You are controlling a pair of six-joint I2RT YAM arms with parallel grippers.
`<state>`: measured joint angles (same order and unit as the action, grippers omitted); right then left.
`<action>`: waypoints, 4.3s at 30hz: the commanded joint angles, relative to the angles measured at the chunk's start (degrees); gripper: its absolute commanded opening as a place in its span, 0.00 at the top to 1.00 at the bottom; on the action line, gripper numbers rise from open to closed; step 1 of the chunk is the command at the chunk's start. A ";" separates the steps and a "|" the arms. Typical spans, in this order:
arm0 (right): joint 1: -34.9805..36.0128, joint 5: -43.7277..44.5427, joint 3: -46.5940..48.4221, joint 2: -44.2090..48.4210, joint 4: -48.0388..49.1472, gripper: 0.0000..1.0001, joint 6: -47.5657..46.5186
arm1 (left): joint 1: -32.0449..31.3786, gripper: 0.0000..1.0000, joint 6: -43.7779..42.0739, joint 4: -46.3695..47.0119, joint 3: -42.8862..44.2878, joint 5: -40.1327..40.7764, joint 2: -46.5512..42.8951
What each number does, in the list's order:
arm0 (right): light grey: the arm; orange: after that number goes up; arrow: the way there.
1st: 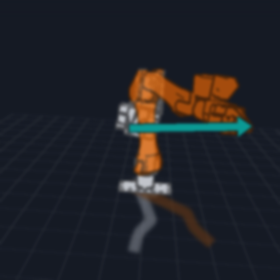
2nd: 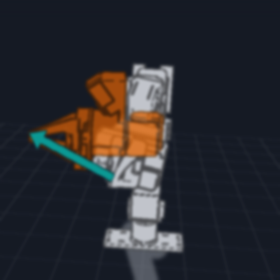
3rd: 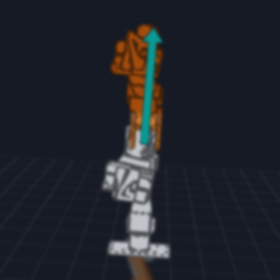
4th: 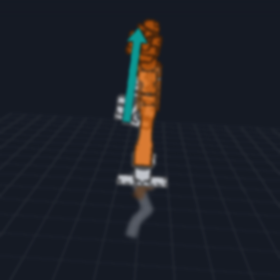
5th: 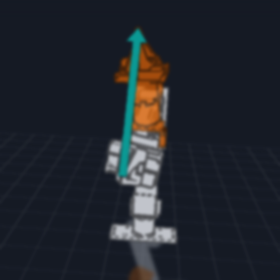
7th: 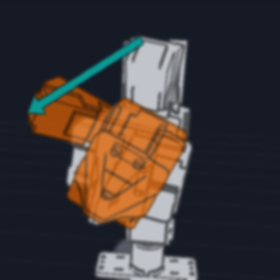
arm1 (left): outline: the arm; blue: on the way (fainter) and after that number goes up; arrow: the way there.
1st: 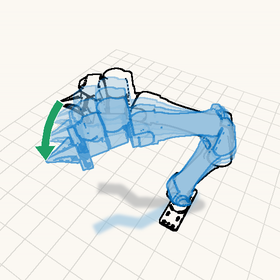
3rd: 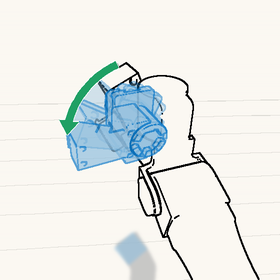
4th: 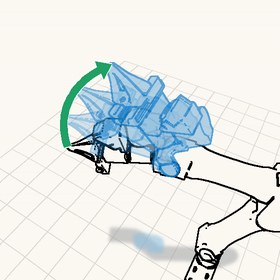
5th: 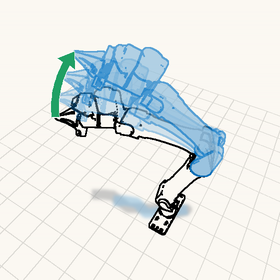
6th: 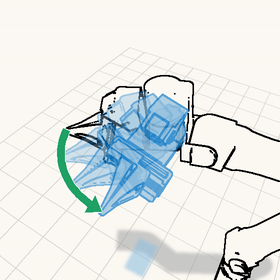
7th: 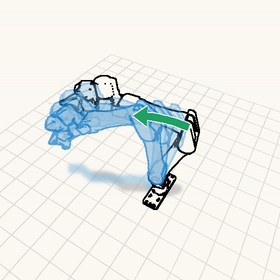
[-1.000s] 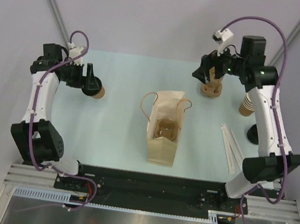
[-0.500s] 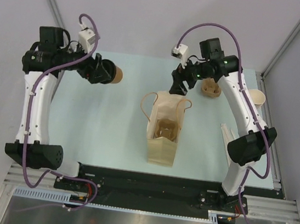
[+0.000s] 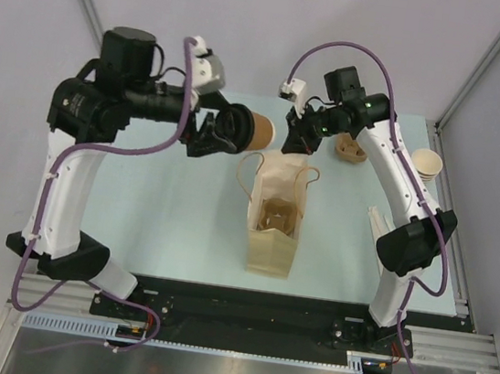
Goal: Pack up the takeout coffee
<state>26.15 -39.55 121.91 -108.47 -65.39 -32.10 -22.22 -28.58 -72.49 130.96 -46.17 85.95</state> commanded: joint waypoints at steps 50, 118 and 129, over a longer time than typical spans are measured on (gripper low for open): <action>-7.52 -1.93 -27.15 21.53 25.30 1.00 35.88 | -21.47 0.77 3.18 12.11 -26.19 22.53 8.00; -6.64 6.77 -45.18 41.76 34.80 0.16 17.87 | -22.43 0.76 -4.64 24.94 -49.13 26.66 -0.17; 0.29 8.79 -44.12 37.28 37.61 0.13 9.34 | -24.36 0.77 -7.28 26.43 -53.08 28.77 -2.28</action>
<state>23.81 -31.73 74.72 -70.41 -31.57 -18.57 -46.02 -33.71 -47.92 78.54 -18.00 86.37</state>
